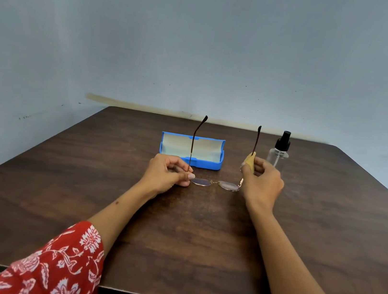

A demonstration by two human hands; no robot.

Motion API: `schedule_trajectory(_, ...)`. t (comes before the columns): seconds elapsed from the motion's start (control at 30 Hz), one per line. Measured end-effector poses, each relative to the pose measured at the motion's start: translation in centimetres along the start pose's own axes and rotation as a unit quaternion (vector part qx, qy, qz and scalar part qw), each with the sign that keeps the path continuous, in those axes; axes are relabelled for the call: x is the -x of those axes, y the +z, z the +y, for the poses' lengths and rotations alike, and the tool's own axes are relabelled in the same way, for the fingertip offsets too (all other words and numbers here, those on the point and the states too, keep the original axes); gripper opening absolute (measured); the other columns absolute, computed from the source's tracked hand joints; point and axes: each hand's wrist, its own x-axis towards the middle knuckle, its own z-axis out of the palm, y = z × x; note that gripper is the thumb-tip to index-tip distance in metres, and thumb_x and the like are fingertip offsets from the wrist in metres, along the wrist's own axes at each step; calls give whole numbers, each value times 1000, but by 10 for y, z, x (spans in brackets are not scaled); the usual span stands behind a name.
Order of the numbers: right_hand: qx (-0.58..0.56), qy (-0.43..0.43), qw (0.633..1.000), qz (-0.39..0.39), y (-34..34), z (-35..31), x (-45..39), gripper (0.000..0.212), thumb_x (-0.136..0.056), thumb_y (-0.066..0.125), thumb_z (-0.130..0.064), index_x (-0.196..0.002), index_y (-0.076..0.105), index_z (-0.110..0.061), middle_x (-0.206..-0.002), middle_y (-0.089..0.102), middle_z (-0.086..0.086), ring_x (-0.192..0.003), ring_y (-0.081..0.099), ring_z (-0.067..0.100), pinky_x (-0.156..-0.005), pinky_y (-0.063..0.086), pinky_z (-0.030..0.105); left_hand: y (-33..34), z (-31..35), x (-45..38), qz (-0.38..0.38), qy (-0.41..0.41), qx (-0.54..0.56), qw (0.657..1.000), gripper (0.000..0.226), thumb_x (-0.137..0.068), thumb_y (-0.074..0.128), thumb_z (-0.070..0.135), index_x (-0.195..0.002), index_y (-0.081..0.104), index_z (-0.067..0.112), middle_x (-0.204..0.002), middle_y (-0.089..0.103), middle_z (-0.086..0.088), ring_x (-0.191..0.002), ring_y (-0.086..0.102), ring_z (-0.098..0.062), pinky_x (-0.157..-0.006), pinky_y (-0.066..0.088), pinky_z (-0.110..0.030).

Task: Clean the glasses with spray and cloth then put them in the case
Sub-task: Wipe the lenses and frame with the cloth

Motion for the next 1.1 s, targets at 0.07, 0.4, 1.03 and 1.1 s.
schedule_trajectory(0.07,-20,-13,999,23,-2,-9,-7,20,-82,66,-16,-102,70,-11,-90,71,2,-83,65,14,-77,43,18,0,0,0,-1,2,-1,1000,12,-70,76,-4,-78,68,1,-79,70,-16,-62,69,-17,-63,59,-24)
schedule_trajectory(0.4,-23,-33,999,6,-6,-14,-18,20,-83,66,-21,-99,71,-12,-85,72,0,-81,65,12,-70,39,10,0,-1,0,0,-2,-1,1000,12,-71,75,-5,-80,68,-1,-75,70,-10,-61,70,-14,-62,58,-22)
schedule_trajectory(1.03,-40,34,998,-26,-2,-5,-14,9,-75,72,-18,-82,66,-21,-73,66,-5,-71,62,8,-77,50,25,-1,-1,0,-12,-3,-4,1000,12,-72,74,-4,-82,69,0,-77,71,-14,-65,69,-17,-67,59,-26)
schedule_trajectory(1.1,-38,33,998,-22,-3,-7,-17,11,-74,72,-17,-81,66,-22,-72,65,-7,-74,63,10,-76,49,22,-1,-2,-1,-8,1,-7,1000,12,-72,75,-4,-81,69,-1,-78,70,-18,-64,69,-19,-68,60,-27)
